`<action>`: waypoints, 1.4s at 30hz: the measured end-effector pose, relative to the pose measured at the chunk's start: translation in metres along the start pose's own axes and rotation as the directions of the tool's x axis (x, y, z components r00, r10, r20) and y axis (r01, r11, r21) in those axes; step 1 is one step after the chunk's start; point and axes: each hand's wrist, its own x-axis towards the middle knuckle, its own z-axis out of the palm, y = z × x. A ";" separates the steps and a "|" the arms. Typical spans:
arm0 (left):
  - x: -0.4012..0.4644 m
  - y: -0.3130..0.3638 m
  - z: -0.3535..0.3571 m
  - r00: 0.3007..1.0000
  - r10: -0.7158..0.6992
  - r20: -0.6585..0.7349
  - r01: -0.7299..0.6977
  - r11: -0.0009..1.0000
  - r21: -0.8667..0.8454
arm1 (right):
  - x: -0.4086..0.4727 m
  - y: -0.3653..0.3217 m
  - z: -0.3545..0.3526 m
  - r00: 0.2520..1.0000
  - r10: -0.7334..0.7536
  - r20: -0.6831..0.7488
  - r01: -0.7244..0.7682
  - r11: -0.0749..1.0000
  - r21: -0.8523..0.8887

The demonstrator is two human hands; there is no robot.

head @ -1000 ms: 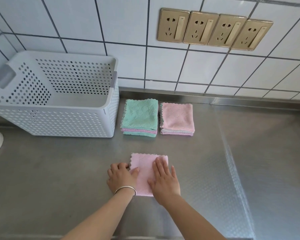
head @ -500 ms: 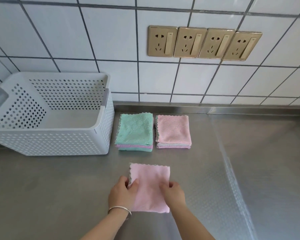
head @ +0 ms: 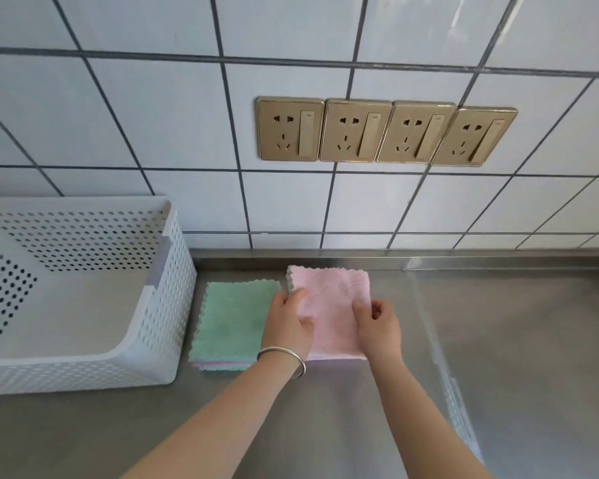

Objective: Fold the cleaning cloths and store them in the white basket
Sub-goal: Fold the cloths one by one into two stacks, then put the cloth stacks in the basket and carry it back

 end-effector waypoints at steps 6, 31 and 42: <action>0.014 -0.014 0.027 0.996 -0.072 0.049 0.069 0.996 0.059 | 0.019 0.022 0.009 0.997 0.069 -0.021 -0.069 0.998 -0.004; 0.041 -0.018 0.054 0.881 -0.464 0.090 0.472 0.866 -0.164 | 0.059 0.023 0.023 0.943 0.299 0.144 -0.236 0.909 -0.343; 0.043 -0.008 0.052 0.906 -0.407 0.119 0.408 0.913 0.018 | 0.052 0.012 -0.001 0.912 0.307 0.273 -0.228 0.931 -0.285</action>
